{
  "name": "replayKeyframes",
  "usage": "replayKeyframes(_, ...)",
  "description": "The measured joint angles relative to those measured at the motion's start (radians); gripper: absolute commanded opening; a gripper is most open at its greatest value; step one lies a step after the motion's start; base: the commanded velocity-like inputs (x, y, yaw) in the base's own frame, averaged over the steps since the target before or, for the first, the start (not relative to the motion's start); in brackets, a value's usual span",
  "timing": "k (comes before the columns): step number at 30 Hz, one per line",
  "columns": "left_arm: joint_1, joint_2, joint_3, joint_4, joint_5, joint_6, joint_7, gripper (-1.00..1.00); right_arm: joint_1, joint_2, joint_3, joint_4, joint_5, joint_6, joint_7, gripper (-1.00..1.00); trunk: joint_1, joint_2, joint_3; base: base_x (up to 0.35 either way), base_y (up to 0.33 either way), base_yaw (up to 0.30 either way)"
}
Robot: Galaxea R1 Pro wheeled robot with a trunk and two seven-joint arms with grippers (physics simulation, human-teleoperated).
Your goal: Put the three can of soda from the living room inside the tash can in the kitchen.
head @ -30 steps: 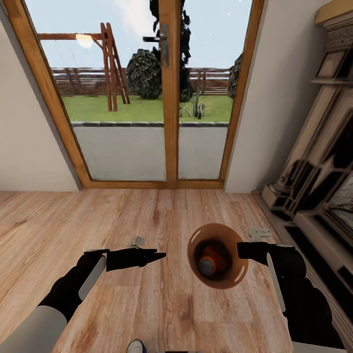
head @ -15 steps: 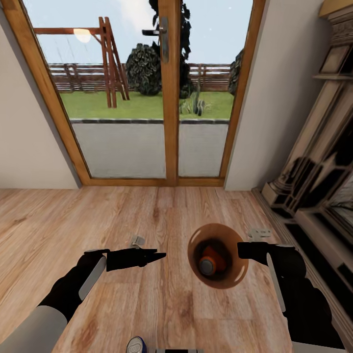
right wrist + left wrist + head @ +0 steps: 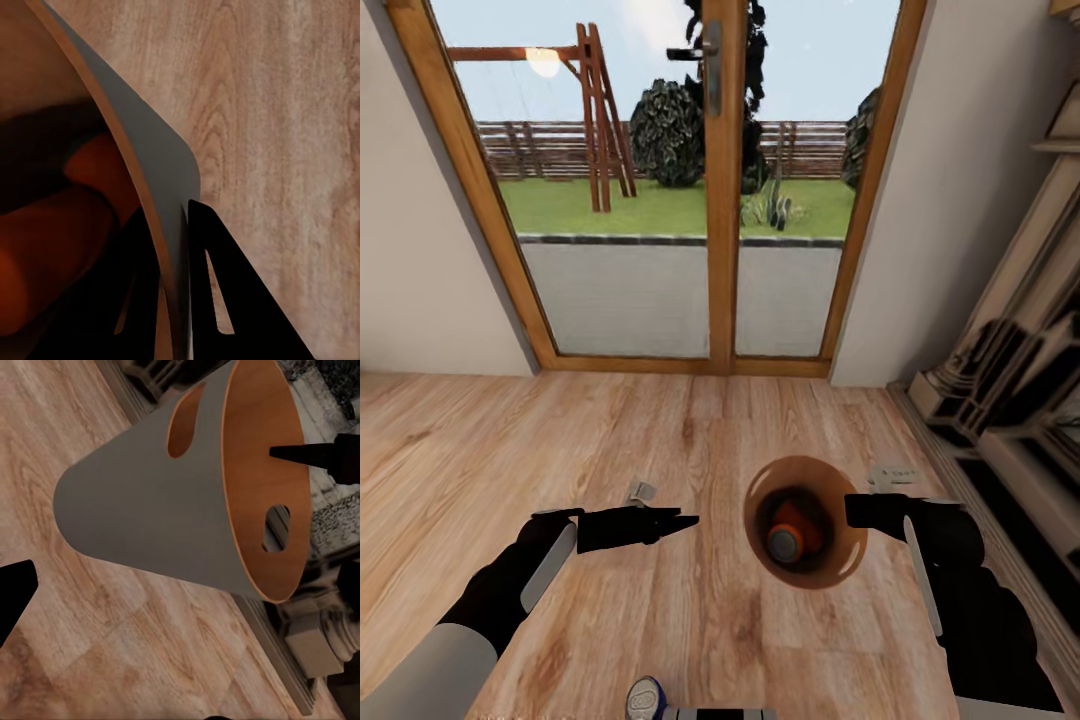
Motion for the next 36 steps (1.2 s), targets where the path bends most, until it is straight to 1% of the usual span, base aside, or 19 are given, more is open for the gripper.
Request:
replayKeyframes(10, 0.0, 0.0, 0.0, 0.0, 0.0, 0.001, 0.0, 1.0, 0.0, 0.0, 0.0, 0.0, 0.001, 0.0, 0.001, -1.0, 0.0, 0.0, -0.015, 0.0, 0.0, 0.119)
replayKeyframes(14, 0.0, 0.0, 0.0, 0.0, 0.0, 0.0, 0.0, 1.0, 0.0, 0.0, 0.0, 0.0, -0.004, 0.0, 0.001, -1.0, 0.0, 0.0, -0.018, 0.0, 0.0, 0.04)
replayKeyframes(17, 0.0, 0.0, 0.0, 0.0, 0.0, 0.0, 0.0, 1.0, 0.0, 0.0, 0.0, 0.0, 0.001, 0.0, 0.001, -1.0, 0.0, 0.0, -0.019, 0.0, 0.0, 0.003)
replayKeyframes(19, 0.0, 0.0, 0.0, 0.001, 0.0, -0.001, 0.0, 1.0, 0.0, 0.0, 0.0, 0.0, 0.003, 0.0, 0.001, -1.0, 0.0, 0.0, -0.019, 0.0, 0.0, -0.072)
replayKeyframes(23, 0.0, 0.0, 0.0, 0.001, 0.0, -0.001, 0.0, 1.0, 0.0, 0.0, 0.0, 0.0, -0.007, 0.001, 0.002, -1.0, 0.0, 0.0, -0.023, 0.0, 0.0, -0.142)
replayKeyframes(28, 0.0, 0.0, 0.0, 0.001, 0.0, -0.001, 0.001, 1.0, 0.0, 0.0, 0.0, 0.0, 0.006, -0.001, 0.001, -1.0, 0.0, 0.0, -0.029, 0.0, 0.0, -0.167)
replayKeyframes(32, 0.0, 0.0, 0.0, 0.001, 0.0, -0.001, 0.001, 1.0, 0.0, 0.0, 0.0, 0.0, -0.002, 0.0, 0.001, -1.0, 0.0, 0.0, -0.035, 0.0, 0.0, -0.171)
replayKeyframes(36, 0.0, 0.0, 0.0, 0.001, 0.0, -0.001, 0.001, 1.0, 0.0, 0.0, 0.0, 0.0, 0.002, 0.0, 0.001, -1.0, 0.0, 0.0, -0.04, 0.0, 0.0, -0.16)
